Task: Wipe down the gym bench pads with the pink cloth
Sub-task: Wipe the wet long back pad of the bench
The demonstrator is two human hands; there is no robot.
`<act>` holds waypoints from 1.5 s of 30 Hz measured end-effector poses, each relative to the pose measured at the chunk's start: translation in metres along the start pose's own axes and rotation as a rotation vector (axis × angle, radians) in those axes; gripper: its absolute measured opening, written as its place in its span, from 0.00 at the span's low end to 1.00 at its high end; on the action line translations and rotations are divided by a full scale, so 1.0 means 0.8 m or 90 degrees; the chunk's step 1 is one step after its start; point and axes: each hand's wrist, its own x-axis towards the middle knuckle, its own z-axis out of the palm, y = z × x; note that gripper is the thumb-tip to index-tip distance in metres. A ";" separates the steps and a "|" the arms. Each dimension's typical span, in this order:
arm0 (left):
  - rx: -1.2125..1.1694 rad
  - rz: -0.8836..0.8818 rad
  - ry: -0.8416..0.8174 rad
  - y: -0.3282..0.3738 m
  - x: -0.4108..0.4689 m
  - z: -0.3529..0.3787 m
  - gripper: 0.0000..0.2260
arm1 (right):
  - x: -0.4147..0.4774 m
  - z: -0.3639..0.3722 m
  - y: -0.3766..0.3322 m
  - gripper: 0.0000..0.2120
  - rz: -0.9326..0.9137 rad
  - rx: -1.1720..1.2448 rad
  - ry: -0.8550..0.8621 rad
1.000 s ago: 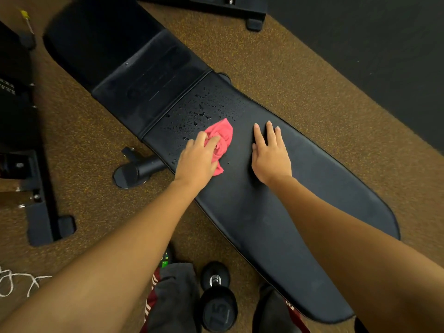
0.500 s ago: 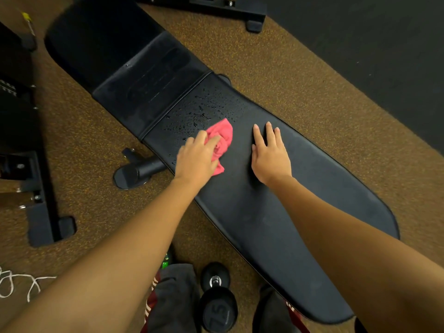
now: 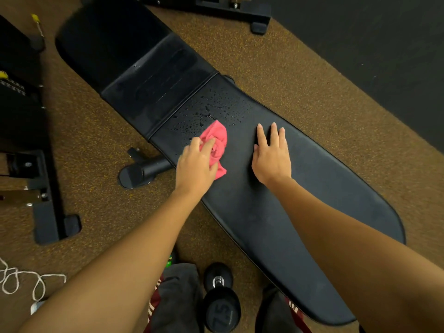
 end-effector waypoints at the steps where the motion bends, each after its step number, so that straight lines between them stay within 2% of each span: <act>1: -0.015 0.000 0.041 -0.007 -0.006 -0.001 0.25 | -0.002 0.000 -0.007 0.25 -0.013 0.001 0.014; 4: -0.004 0.024 0.122 -0.031 -0.027 -0.004 0.29 | -0.007 0.001 -0.032 0.25 -0.090 -0.008 0.017; 8: 0.039 0.035 0.052 -0.050 -0.031 -0.005 0.27 | -0.008 0.009 -0.060 0.25 -0.180 -0.043 -0.023; 11: 0.074 0.039 0.027 -0.050 -0.019 -0.010 0.23 | -0.006 0.016 -0.066 0.25 -0.168 -0.079 -0.050; 17: 0.078 -0.065 0.022 -0.060 0.019 -0.030 0.23 | -0.008 0.021 -0.065 0.25 -0.153 -0.100 -0.065; 26: 0.075 0.047 -0.043 -0.042 -0.024 -0.016 0.26 | -0.011 0.024 -0.070 0.25 -0.144 -0.087 -0.061; 29: 0.102 0.033 -0.031 -0.049 -0.006 -0.023 0.24 | -0.009 0.023 -0.068 0.25 -0.151 -0.087 -0.057; 34: 0.083 -0.054 -0.006 -0.053 0.018 -0.033 0.24 | -0.010 0.024 -0.066 0.25 -0.152 -0.081 -0.056; 42: 0.067 0.005 -0.031 -0.044 -0.010 -0.023 0.26 | -0.011 0.024 -0.068 0.25 -0.149 -0.075 -0.059; 45: 0.014 -0.041 0.003 -0.059 0.013 -0.036 0.24 | -0.009 0.023 -0.066 0.25 -0.158 -0.075 -0.060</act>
